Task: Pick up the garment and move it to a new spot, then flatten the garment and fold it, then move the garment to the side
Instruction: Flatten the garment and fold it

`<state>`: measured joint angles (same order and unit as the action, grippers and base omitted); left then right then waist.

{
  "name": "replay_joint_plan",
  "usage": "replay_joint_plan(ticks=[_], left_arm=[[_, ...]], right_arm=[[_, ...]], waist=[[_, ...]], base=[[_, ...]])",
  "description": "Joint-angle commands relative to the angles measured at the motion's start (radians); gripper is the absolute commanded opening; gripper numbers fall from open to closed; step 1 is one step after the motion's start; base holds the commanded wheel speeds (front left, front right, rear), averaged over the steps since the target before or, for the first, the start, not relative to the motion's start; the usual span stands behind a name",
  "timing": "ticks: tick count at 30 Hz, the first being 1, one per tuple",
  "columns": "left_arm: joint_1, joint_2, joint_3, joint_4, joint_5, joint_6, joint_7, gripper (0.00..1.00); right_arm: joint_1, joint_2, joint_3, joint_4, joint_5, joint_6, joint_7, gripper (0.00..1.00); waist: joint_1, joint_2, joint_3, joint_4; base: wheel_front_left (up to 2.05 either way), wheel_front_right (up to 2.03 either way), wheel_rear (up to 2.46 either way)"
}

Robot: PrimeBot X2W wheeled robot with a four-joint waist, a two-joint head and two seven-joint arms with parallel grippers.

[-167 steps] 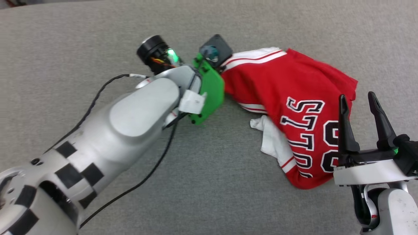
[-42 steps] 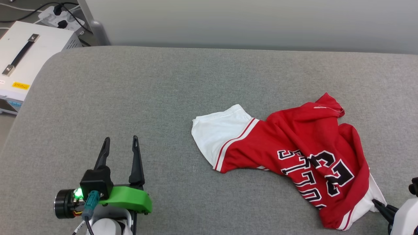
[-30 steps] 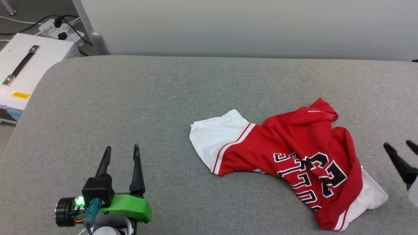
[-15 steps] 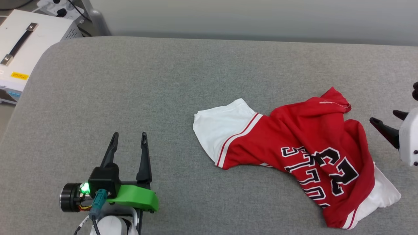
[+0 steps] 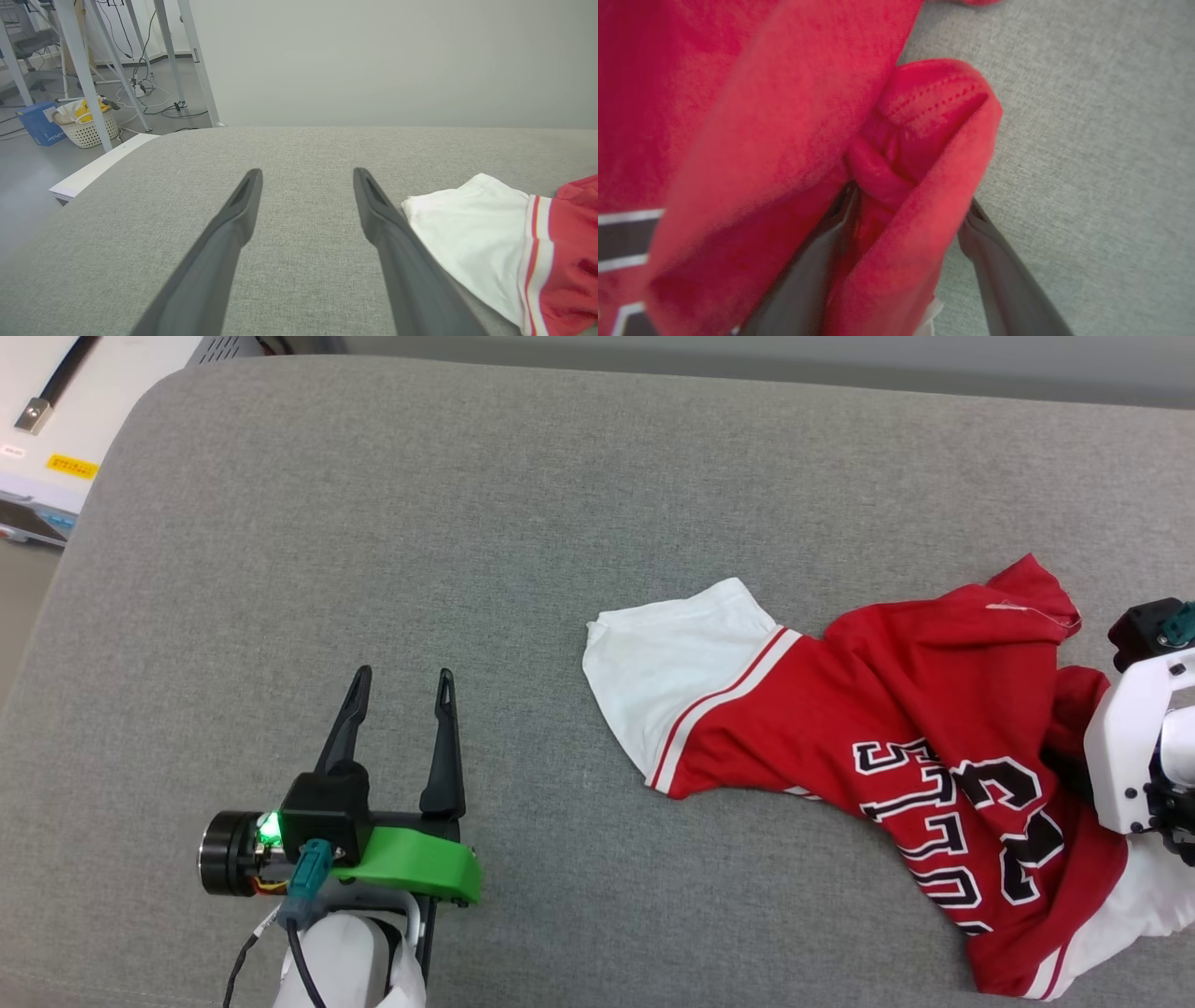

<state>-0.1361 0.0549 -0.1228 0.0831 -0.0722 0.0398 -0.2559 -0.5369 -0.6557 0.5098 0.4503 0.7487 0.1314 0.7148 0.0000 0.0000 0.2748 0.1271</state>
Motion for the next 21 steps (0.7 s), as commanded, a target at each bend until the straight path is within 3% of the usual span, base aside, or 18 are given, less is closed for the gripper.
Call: replay_joint_plan(ticks=[1,3,4,5,10,15,16,21], left_arm=[[-0.016,-0.005,-0.001,0.002,-0.007,0.009,-0.006,1.0],[-0.013,-0.005,-0.001,0.004,-0.007,0.013,-0.006,1.0],[-0.01,-0.005,0.001,0.006,-0.007,0.015,-0.006,1.0],[-0.005,-0.005,0.005,0.007,-0.006,0.017,-0.006,1.0],[0.016,-0.005,0.018,0.01,-0.001,0.014,-0.006,1.0],[0.034,-0.005,0.032,0.005,0.001,0.014,-0.006,1.0],[0.044,-0.005,0.036,0.0,0.004,0.013,-0.006,1.0],[0.046,-0.005,0.034,-0.002,0.005,0.011,-0.006,1.0]], right_arm=[[0.015,0.031,0.036,0.03,0.02,-0.001,-0.017,1.0],[0.021,0.034,0.064,0.037,0.035,-0.001,-0.056,1.0],[0.022,0.032,0.076,0.033,0.04,-0.001,-0.078,0.65],[0.02,0.026,0.093,0.024,0.036,-0.001,-0.115,0.0],[0.014,-0.009,0.108,-0.041,0.053,-0.001,-0.28,0.0],[0.028,-0.054,0.058,-0.145,0.067,-0.001,-0.426,0.0],[0.034,-0.076,0.012,-0.214,0.07,-0.001,-0.471,0.0],[0.025,-0.097,-0.077,-0.32,0.035,-0.001,-0.503,0.0]], waist=[[0.0,0.0,0.009,0.011],[0.0,0.0,0.002,0.009],[0.0,0.0,-0.003,0.006],[0.0,0.0,-0.011,0.0],[0.0,0.0,-0.045,-0.022],[0.0,0.0,-0.074,-0.047],[0.0,0.0,-0.081,-0.059],[0.0,0.0,-0.082,-0.065]], base=[[0.0,0.0,0.0],[0.0,0.0,0.0],[0.0,0.0,0.0],[0.0,0.0,0.0],[0.0,0.0,0.0],[0.0,0.0,0.0],[0.0,0.0,0.0],[0.0,0.0,0.0]])
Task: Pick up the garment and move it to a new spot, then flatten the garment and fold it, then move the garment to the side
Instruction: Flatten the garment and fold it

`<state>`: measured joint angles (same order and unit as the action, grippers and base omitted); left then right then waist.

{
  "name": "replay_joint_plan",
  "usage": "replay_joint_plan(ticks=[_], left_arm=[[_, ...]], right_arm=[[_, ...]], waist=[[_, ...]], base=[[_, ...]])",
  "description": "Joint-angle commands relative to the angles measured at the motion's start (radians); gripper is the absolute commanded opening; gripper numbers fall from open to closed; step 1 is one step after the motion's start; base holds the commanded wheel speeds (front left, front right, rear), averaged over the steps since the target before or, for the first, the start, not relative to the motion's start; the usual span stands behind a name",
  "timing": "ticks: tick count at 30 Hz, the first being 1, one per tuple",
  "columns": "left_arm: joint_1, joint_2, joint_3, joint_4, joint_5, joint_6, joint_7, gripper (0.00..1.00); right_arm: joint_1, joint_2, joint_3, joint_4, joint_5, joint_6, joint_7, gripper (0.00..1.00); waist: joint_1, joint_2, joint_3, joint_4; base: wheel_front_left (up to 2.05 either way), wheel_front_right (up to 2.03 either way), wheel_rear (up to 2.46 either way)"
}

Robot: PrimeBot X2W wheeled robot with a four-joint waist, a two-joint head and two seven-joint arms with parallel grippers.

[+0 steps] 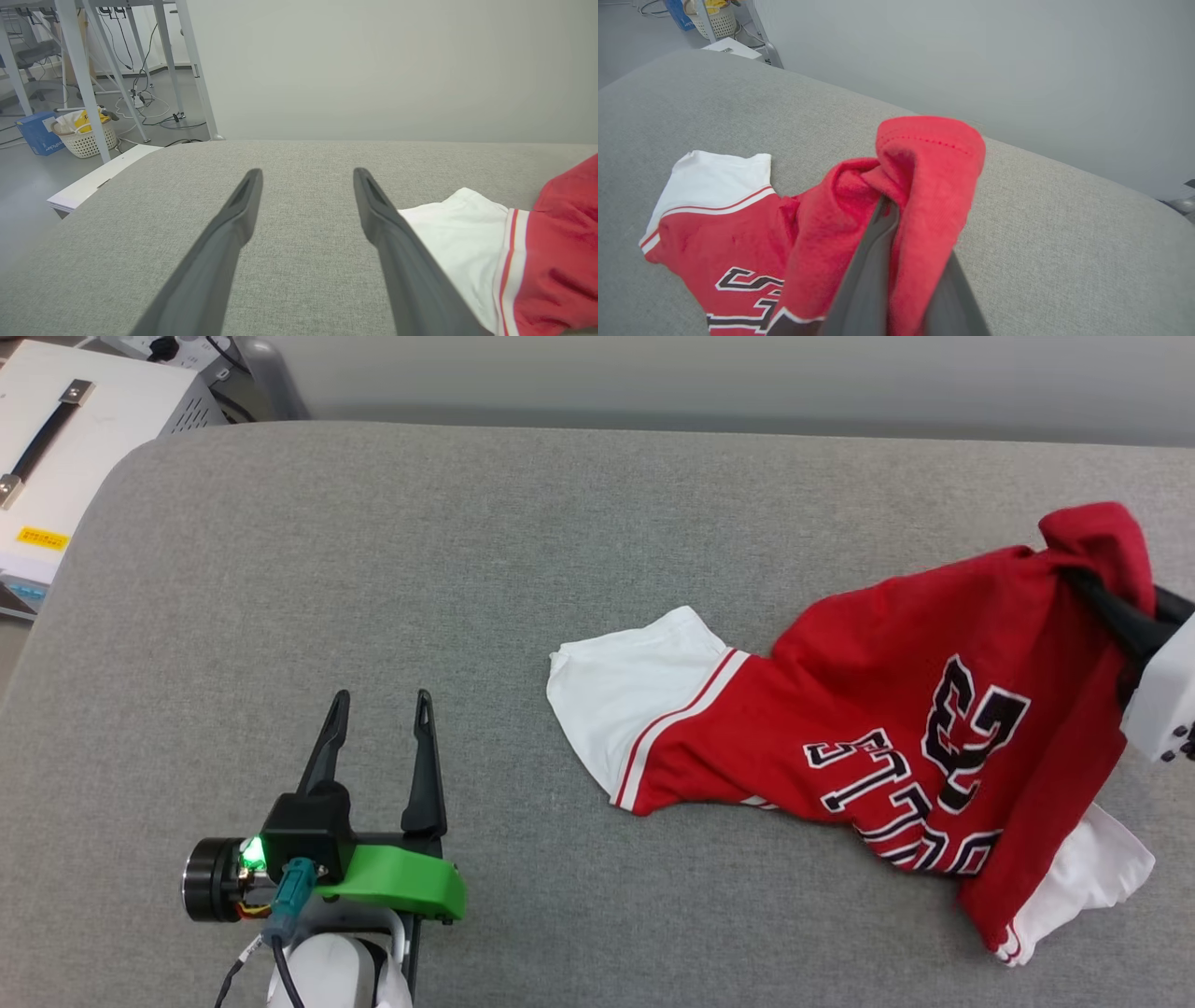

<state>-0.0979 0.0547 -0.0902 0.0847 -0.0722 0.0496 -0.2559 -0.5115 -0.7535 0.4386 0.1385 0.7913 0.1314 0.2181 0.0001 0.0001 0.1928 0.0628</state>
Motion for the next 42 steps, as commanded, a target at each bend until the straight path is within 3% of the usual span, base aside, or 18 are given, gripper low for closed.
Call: replay_joint_plan(ticks=[1,8,15,21,27,35,42], left_arm=[[0.008,-0.004,0.0,-0.004,0.005,0.001,-0.006,1.0],[-0.002,-0.004,-0.012,-0.01,-0.002,0.002,-0.006,1.0],[-0.041,-0.004,-0.03,-0.016,-0.012,0.006,-0.006,1.0],[-0.086,-0.004,-0.06,-0.022,-0.023,0.01,-0.006,1.0],[-0.129,-0.005,-0.092,-0.028,-0.038,0.02,-0.006,1.0],[-0.166,-0.005,-0.12,-0.027,-0.062,0.04,-0.006,1.0],[-0.176,-0.005,-0.12,-0.02,-0.064,0.044,-0.006,1.0]], right_arm=[[-0.004,0.001,-0.021,-0.025,-0.014,-0.001,-0.006,0.0],[-0.075,-0.002,-0.087,-0.094,-0.066,-0.001,0.065,0.0],[-0.279,-0.015,-0.064,-0.037,-0.094,-0.001,0.163,0.0],[-0.531,-0.009,0.034,0.129,-0.169,-0.001,0.198,0.0],[-0.671,-0.003,0.195,0.321,-0.218,-0.001,0.211,0.0],[-0.634,0.021,0.315,0.538,-0.11,-0.001,0.225,0.0],[-0.561,0.054,0.353,0.666,0.003,-0.001,0.252,0.0]], waist=[[-0.0001,-0.0001,0.001,0.0],[-0.0001,-0.0001,0.033,0.019],[-0.0001,-0.0001,0.104,0.048],[-0.0001,-0.0001,0.175,0.082],[-0.0001,-0.0001,0.23,0.115],[-0.0001,-0.0001,0.279,0.139],[-0.0001,-0.0001,0.288,0.137]], base=[[0.0,0.0,0.0],[0.0,0.0,0.0],[0.0,0.0,0.0],[0.0,0.0,0.0],[0.0,0.0,0.0],[0.0,0.0,0.0],[0.0,0.0,0.0]])
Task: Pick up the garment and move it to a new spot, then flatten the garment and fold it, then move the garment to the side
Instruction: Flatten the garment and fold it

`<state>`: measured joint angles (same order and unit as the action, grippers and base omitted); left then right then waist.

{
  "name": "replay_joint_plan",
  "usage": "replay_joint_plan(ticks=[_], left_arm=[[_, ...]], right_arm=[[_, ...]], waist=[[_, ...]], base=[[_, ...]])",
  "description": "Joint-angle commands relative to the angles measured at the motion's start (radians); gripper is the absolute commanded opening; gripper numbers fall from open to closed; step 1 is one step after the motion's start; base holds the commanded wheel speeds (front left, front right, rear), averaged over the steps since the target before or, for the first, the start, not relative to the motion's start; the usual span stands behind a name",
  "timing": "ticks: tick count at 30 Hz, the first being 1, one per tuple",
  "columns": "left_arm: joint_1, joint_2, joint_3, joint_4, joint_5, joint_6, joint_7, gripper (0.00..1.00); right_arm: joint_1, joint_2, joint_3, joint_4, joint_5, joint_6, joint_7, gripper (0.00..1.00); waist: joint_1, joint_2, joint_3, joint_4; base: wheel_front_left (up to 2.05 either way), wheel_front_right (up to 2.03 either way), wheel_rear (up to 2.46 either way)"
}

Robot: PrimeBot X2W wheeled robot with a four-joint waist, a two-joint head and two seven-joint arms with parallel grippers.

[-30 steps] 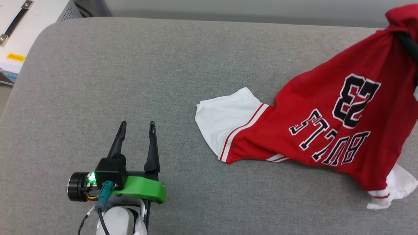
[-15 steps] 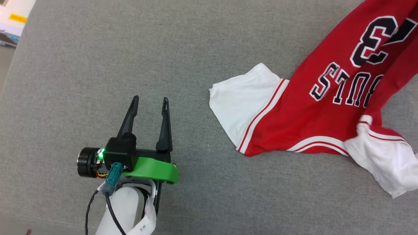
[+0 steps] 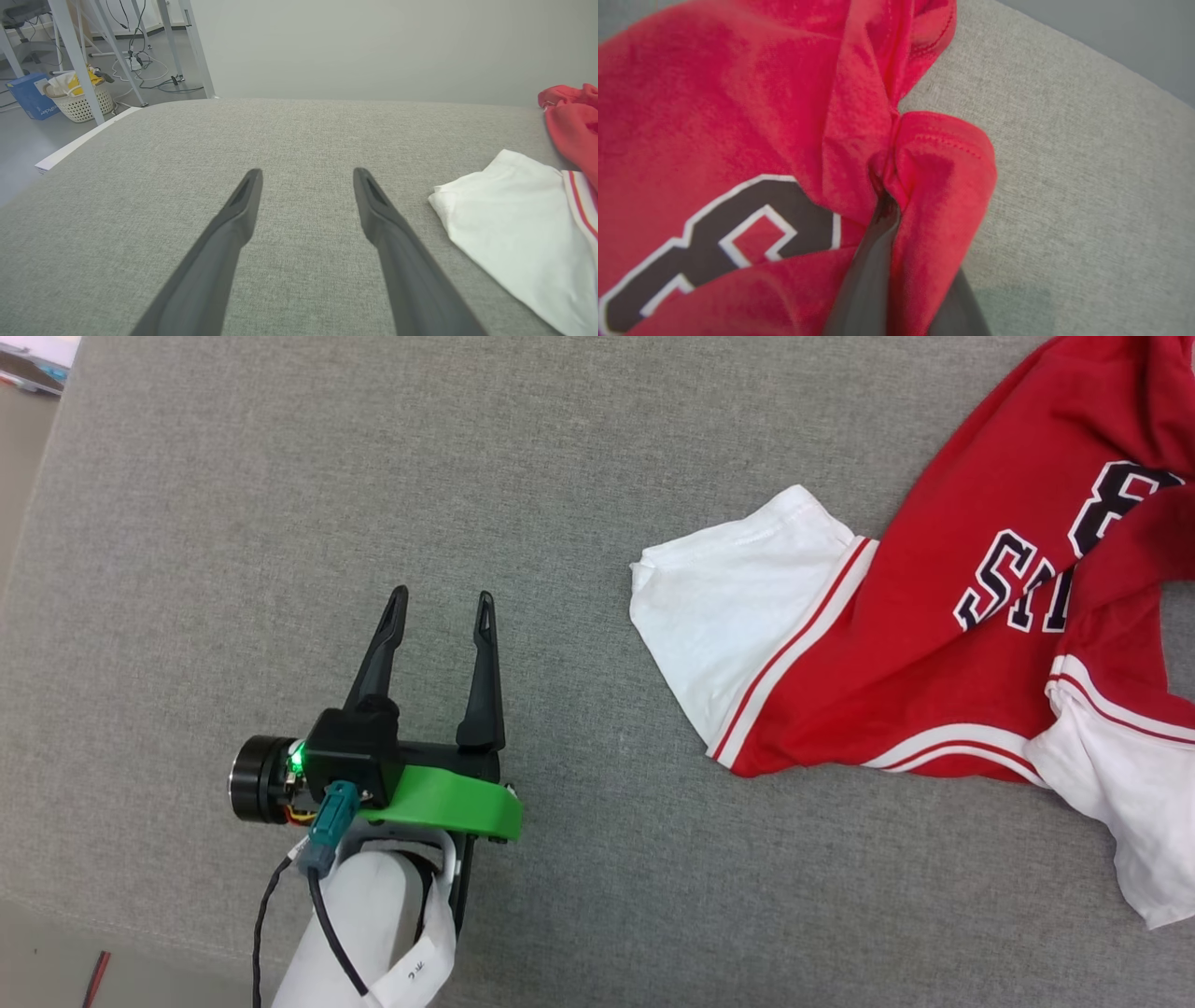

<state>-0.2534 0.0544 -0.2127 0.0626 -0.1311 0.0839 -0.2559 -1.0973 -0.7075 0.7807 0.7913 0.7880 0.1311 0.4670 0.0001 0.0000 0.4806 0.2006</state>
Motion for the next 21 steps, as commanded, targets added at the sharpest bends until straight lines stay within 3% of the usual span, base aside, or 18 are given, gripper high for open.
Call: replay_joint_plan(ticks=[1,3,4,5,14,17,18,21], left_arm=[[-0.022,-0.004,0.003,0.003,-0.004,0.009,-0.006,1.0],[-0.024,-0.004,0.007,0.007,0.002,0.006,-0.006,1.0],[-0.023,-0.004,0.01,0.008,0.006,0.004,-0.006,1.0],[-0.021,-0.004,0.016,0.011,0.01,0.002,-0.006,1.0],[0.013,0.014,0.098,0.019,0.037,-0.044,-0.006,1.0],[0.004,0.037,0.125,0.017,0.036,-0.082,-0.006,1.0],[-0.027,0.073,0.148,0.028,0.032,-0.129,-0.006,1.0],[-0.079,0.115,0.149,0.054,0.037,-0.164,-0.006,1.0]], right_arm=[[0.028,0.012,0.012,0.022,0.016,0.0,-0.013,0.0],[0.031,0.017,0.014,0.028,0.031,0.0,-0.053,0.0],[0.032,0.02,0.014,0.029,0.039,0.0,-0.074,0.37],[0.032,0.021,0.014,0.027,0.046,0.0,-0.109,1.0],[0.109,-0.011,0.0,-0.031,0.025,0.0,-0.485,1.0],[0.165,-0.002,-0.031,-0.058,0.008,0.0,-0.601,1.0],[0.225,0.016,-0.078,-0.088,-0.027,0.0,-0.682,1.0],[0.285,0.034,-0.139,-0.131,-0.068,0.0,-0.715,1.0]], waist=[[-0.0001,0.0,-0.002,-0.001],[-0.0001,0.0,-0.011,-0.003],[-0.0001,0.0,-0.018,-0.005],[-0.0001,0.0,-0.028,-0.009],[-0.0001,0.0,-0.136,-0.052],[-0.0001,0.0,-0.166,-0.075],[-0.0001,0.0,-0.187,-0.101],[-0.0001,0.0,-0.199,-0.121]], base=[[0.0,0.0,0.0],[0.0,0.0,0.0],[0.0,0.0,0.0],[0.0,0.0,0.0],[0.0,0.0,0.0],[0.0,0.0,0.0],[0.0,0.0,0.0],[0.0,0.0,0.0]])
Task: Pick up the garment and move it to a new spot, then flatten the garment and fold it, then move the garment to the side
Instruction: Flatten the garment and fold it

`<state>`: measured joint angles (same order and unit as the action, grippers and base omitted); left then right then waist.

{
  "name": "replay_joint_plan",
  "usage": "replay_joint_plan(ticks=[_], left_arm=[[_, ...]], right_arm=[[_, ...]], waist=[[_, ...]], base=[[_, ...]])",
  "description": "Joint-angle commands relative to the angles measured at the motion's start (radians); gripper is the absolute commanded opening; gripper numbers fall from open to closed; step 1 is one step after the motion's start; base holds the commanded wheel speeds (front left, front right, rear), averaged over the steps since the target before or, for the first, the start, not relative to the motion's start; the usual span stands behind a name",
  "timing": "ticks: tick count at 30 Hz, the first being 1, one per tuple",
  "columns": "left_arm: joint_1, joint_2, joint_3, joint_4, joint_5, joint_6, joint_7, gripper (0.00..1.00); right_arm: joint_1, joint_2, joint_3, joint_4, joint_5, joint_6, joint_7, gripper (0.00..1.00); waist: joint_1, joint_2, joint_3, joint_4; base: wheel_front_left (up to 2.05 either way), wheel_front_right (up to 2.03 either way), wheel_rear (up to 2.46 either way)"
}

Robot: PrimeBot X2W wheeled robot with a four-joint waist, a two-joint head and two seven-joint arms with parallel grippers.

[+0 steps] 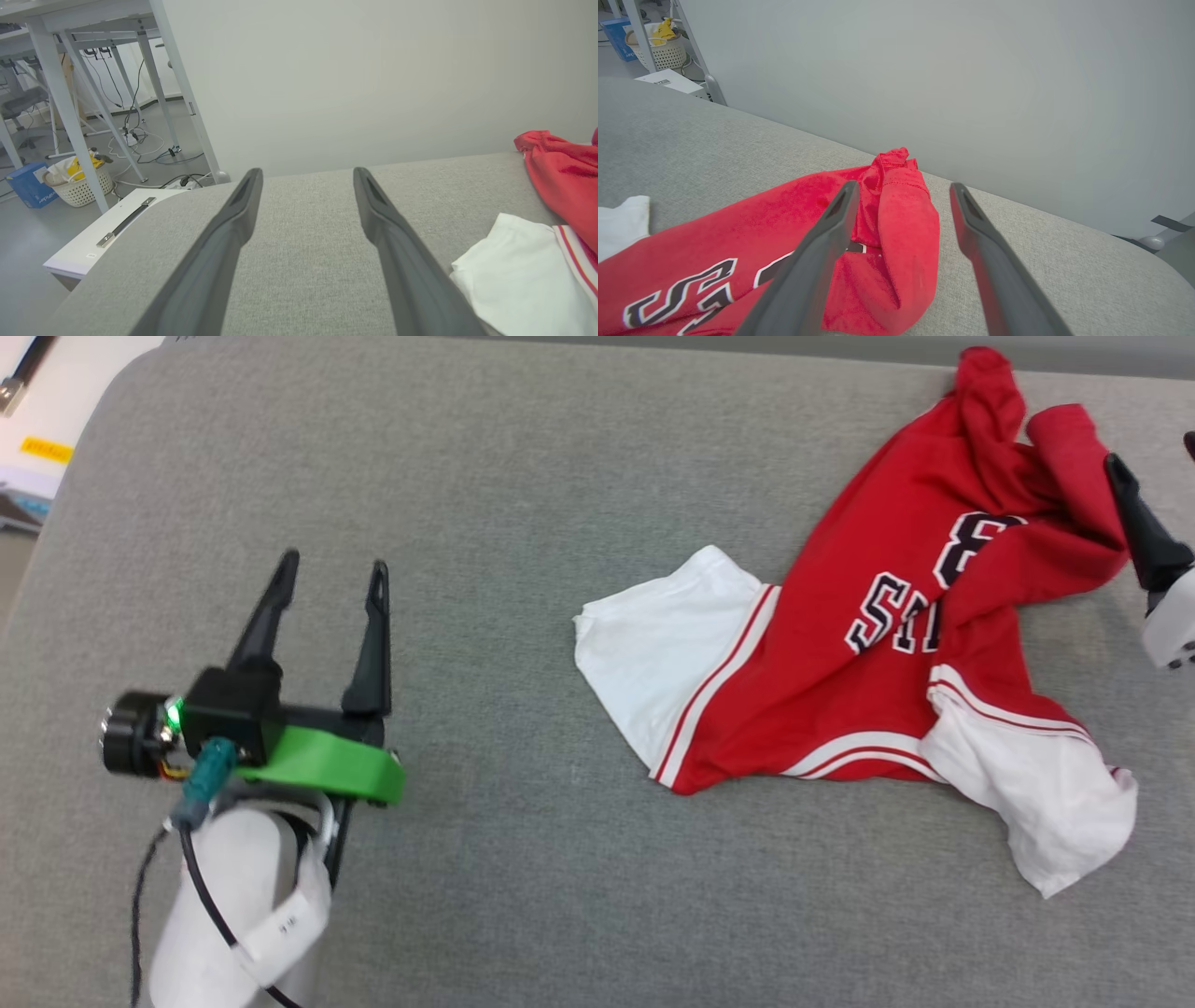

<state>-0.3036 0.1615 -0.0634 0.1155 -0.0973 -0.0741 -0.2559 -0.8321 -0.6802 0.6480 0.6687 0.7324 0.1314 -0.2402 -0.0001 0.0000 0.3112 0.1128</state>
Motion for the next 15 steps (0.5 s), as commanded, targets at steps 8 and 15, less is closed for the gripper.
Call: replay_joint_plan(ticks=[8,15], left_arm=[[-0.226,0.117,-0.097,0.132,-0.049,-0.054,0.053,1.0],[-0.402,0.223,-0.355,0.199,-0.264,-0.056,0.273,1.0]], right_arm=[[0.262,0.105,-0.277,-0.242,-0.196,-0.001,-0.021,1.0],[0.486,0.218,-0.443,-0.464,-0.348,-0.001,0.0,1.0]], waist=[[0.0001,0.0,-0.049,-0.085],[0.0001,0.0,-0.055,-0.116]], base=[[0.0,0.0,0.0],[0.0,0.0,0.0]])
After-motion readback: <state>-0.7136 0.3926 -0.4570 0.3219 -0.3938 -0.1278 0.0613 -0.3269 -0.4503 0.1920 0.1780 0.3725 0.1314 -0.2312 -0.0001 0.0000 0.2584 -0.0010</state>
